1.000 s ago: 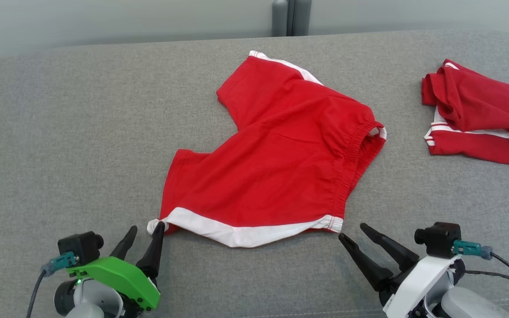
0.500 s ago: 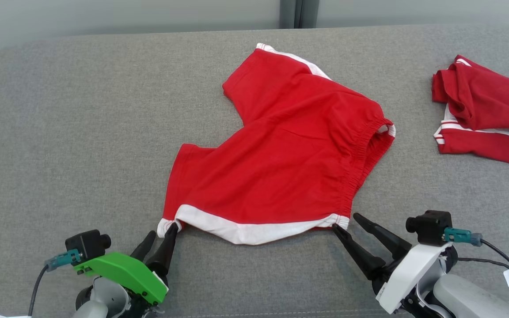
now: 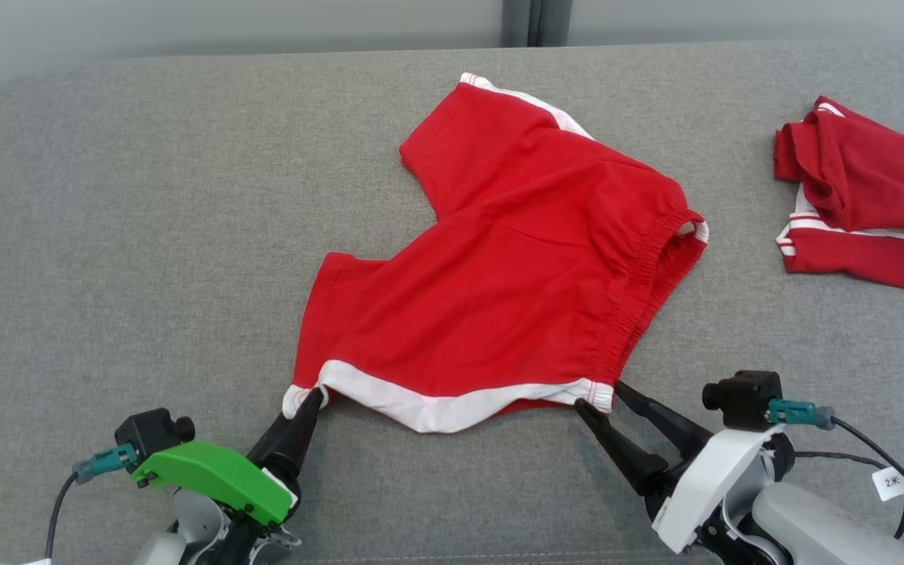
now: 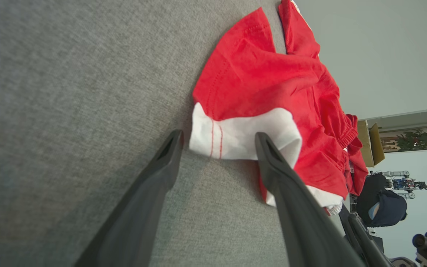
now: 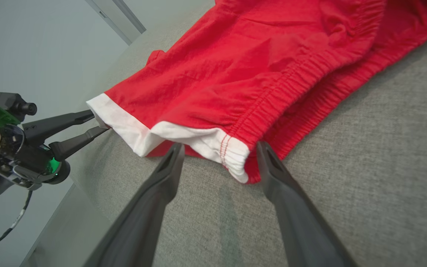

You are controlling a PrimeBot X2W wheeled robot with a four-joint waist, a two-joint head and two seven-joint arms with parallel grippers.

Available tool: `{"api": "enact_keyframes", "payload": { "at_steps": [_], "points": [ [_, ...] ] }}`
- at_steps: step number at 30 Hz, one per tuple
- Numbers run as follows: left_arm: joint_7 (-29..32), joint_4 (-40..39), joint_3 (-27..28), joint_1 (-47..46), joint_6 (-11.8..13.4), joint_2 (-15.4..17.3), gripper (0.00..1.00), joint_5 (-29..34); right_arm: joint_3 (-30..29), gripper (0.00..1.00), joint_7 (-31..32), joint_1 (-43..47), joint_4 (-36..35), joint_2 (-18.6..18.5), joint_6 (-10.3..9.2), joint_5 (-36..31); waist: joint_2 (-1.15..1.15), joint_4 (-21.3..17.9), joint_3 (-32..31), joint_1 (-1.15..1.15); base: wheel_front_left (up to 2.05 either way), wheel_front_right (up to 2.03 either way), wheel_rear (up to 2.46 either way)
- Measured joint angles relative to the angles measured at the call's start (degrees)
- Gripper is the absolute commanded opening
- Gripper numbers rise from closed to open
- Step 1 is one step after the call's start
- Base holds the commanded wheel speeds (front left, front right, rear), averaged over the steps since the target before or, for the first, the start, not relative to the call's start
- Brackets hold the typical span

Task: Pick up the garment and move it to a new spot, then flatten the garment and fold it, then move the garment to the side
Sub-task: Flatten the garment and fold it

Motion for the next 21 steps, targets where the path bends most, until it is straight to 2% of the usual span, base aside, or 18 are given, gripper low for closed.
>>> {"api": "enact_keyframes", "payload": {
  "at_steps": [5, 6, 7, 8, 9, 11, 21],
  "points": [
    [1.22, 0.2, 0.02, -0.07, -0.49, 0.01, 1.0, -0.58, 0.66, 1.0, 0.0, -1.41, 0.89, 0.18, 0.0, 0.85, 0.0, 0.16, 0.18, 0.0, 0.0, 0.0, 0.0],
    [1.43, 0.25, -0.01, -0.11, -0.52, 0.02, 0.9, -0.58, 0.87, 1.0, 0.0, -1.7, 1.07, 0.21, 0.0, 1.04, 0.0, 0.19, 0.21, 0.0, 0.0, 0.0, 0.0],
    [1.48, 0.29, -0.04, -0.18, -0.55, 0.02, 0.68, -0.58, 1.07, 0.84, 0.0, -1.95, 1.21, 0.22, 0.0, 1.27, 0.0, 0.22, 0.25, 0.0, 0.0, 0.0, 0.0],
    [1.9, 0.34, -0.08, -0.23, -0.57, 0.02, 0.42, -0.59, 1.25, 0.58, 0.0, -2.1, 1.33, 0.23, 0.0, 1.52, 0.0, 0.25, 0.27, 0.0, 0.0, 0.0, 0.0],
    [2.14, 0.42, -0.13, -0.25, -0.62, 0.02, 0.29, -0.6, 1.47, 0.43, 0.0, -2.16, 1.47, 0.24, 0.0, 1.78, 0.0, 0.28, 0.29, 0.0, 0.0, 0.0, 0.0],
    [2.26, 0.66, -0.14, -0.27, -1.07, 0.02, 0.0, -0.76, 1.85, 0.0, 0.0, -2.2, 1.8, 0.26, 0.0, 2.26, 0.0, 0.32, 0.29, 0.0, 0.0, 0.0, 0.0],
    [1.83, 0.74, 0.31, -0.48, -2.0, 0.92, 0.0, -0.84, 2.3, 0.0, 0.0, -3.13, 1.91, -0.07, 0.0, 3.94, 0.0, 0.04, -0.09, 0.0, 0.0, 0.0, 0.0]
  ]
}}
